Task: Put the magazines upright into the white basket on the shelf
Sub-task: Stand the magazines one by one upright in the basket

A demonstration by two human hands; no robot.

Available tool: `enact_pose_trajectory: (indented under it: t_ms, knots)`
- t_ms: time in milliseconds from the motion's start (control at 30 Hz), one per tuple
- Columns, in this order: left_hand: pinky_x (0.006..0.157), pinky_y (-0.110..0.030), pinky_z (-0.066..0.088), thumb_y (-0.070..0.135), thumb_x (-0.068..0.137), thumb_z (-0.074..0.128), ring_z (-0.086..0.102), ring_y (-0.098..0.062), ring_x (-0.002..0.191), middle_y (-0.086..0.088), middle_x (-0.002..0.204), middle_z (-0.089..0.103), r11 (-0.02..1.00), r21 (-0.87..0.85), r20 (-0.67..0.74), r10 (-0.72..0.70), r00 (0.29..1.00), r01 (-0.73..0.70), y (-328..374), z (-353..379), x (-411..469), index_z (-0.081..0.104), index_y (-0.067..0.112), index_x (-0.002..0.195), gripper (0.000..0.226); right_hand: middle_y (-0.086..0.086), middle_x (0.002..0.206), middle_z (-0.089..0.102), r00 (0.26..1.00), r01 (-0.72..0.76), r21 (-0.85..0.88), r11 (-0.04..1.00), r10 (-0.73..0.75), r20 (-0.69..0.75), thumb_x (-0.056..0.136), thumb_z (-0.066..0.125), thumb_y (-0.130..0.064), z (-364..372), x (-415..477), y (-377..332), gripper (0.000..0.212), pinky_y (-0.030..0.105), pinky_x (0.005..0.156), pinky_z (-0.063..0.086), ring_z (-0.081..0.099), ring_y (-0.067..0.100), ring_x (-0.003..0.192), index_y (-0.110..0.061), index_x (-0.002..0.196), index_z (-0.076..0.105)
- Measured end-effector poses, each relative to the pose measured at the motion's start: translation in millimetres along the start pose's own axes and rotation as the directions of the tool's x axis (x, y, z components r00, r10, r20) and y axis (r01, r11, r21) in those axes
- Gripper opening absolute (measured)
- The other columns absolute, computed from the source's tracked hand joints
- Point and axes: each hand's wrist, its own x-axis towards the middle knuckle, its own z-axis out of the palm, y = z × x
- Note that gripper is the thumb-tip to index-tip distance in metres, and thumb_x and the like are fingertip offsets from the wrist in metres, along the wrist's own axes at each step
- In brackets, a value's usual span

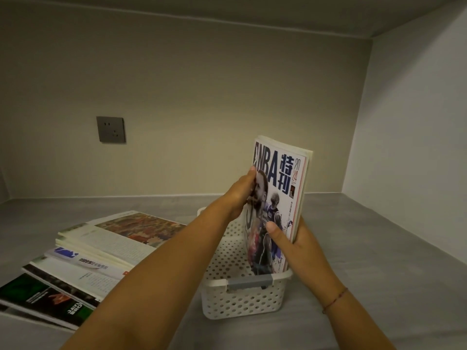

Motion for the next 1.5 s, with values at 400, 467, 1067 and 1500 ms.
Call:
enact_pose_trajectory:
  t_ms: [400, 467, 1067, 1500]
  knots:
    - [0.114, -0.047, 0.021, 0.067, 0.092, 0.021, 0.027, -0.025, 0.141, -0.007, 0.154, 0.031, 0.985, 0.161, 0.076, -0.081, 0.994, 0.068, -8, -10, -11, 0.027, 0.020, 0.149, 0.074, -0.012, 0.118, 0.055, 0.993, -0.116, 0.002, 0.993, 0.116, 0.009, 0.090, 0.048, -0.036, 5, -10, 16, 0.045, -0.005, 0.069, 0.038, 0.050, 0.008, 0.112, -0.027, 0.134, 0.041]
    - [0.116, -0.049, 0.021, 0.067, 0.091, 0.021, 0.030, -0.026, 0.140, -0.007, 0.153, 0.033, 0.980, 0.189, 0.035, -0.073, 0.997, 0.065, -10, -20, -19, 0.028, 0.018, 0.149, 0.076, -0.013, 0.116, 0.055, 0.993, -0.119, 0.016, 0.993, 0.119, -0.001, 0.090, 0.047, -0.038, 6, -10, 16, 0.046, -0.006, 0.068, 0.038, 0.050, 0.006, 0.108, -0.028, 0.134, 0.041]
    - [0.117, -0.047, -0.003, 0.079, 0.068, 0.054, -0.007, -0.035, 0.146, -0.018, 0.159, -0.005, 0.490, 0.300, -0.848, -0.256, 0.464, 0.818, -101, -222, -159, -0.005, 0.002, 0.150, 0.128, -0.010, 0.119, 0.052, 0.994, -0.103, 0.002, 0.995, 0.103, -0.029, 0.084, 0.043, -0.046, 10, -10, 13, 0.056, 0.024, 0.090, 0.036, 0.047, 0.010, 0.107, -0.027, 0.136, 0.040]
    - [0.104, -0.044, 0.036, 0.054, 0.060, 0.082, 0.039, -0.033, 0.129, -0.013, 0.141, 0.045, 0.646, 0.147, -0.879, -0.262, 0.398, 0.749, -91, -226, -200, 0.026, 0.011, 0.143, 0.109, 0.002, 0.129, 0.053, 0.994, -0.106, -0.024, 0.994, 0.107, 0.008, 0.083, 0.041, -0.049, 10, -13, 10, 0.060, 0.036, 0.098, 0.035, 0.048, 0.020, 0.115, -0.026, 0.138, 0.038]
